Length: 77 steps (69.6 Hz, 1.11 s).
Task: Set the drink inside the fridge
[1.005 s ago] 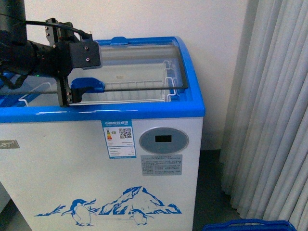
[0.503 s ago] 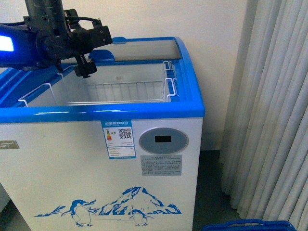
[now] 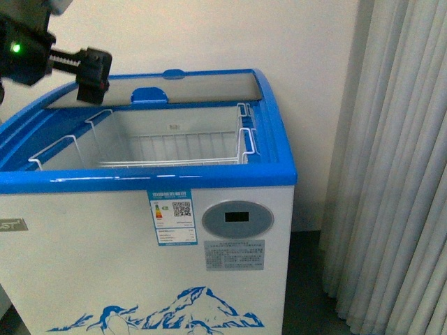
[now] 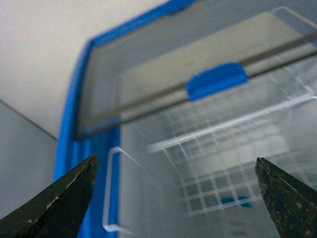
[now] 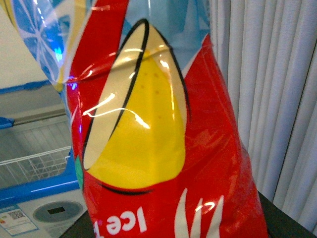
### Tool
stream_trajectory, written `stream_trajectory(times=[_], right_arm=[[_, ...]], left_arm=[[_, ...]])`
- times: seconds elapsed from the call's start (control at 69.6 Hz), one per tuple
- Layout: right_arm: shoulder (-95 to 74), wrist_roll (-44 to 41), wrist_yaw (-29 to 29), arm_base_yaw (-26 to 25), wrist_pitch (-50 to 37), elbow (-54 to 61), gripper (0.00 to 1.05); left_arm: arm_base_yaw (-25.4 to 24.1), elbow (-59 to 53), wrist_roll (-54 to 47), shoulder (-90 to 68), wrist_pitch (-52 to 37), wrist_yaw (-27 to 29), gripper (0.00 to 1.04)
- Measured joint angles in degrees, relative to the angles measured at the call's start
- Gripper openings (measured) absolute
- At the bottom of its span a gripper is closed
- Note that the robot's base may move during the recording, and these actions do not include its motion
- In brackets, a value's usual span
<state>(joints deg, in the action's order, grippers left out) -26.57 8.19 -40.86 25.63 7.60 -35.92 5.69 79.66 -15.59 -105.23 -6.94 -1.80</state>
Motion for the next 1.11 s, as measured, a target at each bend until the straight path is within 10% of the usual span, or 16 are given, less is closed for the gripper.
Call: stream_trajectory(times=[0.302, 0.431, 0.546, 0.661, 0.79, 1.106], right_arm=[[0.00, 0.00, -0.02, 0.00, 0.02, 0.00, 0.42], [0.00, 0.00, 0.07, 0.00, 0.02, 0.00, 0.42], [-7.06, 6.43, 17.40, -5.22, 25.83, -11.56, 0.42], [-12.15, 6.25, 27.74, -6.32, 45.13, -19.96, 0.42], [-23.17, 0.37, 36.24, -9.77, 43.43, -24.30, 0.42], [-64.74, -17.62, 29.44, -8.13, 42.05, -56.94, 0.42]], left_arm=[[1.88, -42.10, 20.41, 40.00, 3.41, -3.56, 0.96], [1.55, -61.05, 17.88, 57.44, -16.46, 7.48, 0.76], [0.09, -72.35, 16.85, 76.32, -10.60, 6.69, 0.57], [-4.66, -75.08, 16.44, 83.60, -8.76, 2.54, 0.39], [-5.35, -75.43, 16.26, 86.66, -7.82, 1.84, 0.18], [-5.44, -77.15, 16.06, 91.27, -4.79, 1.81, 0.03]])
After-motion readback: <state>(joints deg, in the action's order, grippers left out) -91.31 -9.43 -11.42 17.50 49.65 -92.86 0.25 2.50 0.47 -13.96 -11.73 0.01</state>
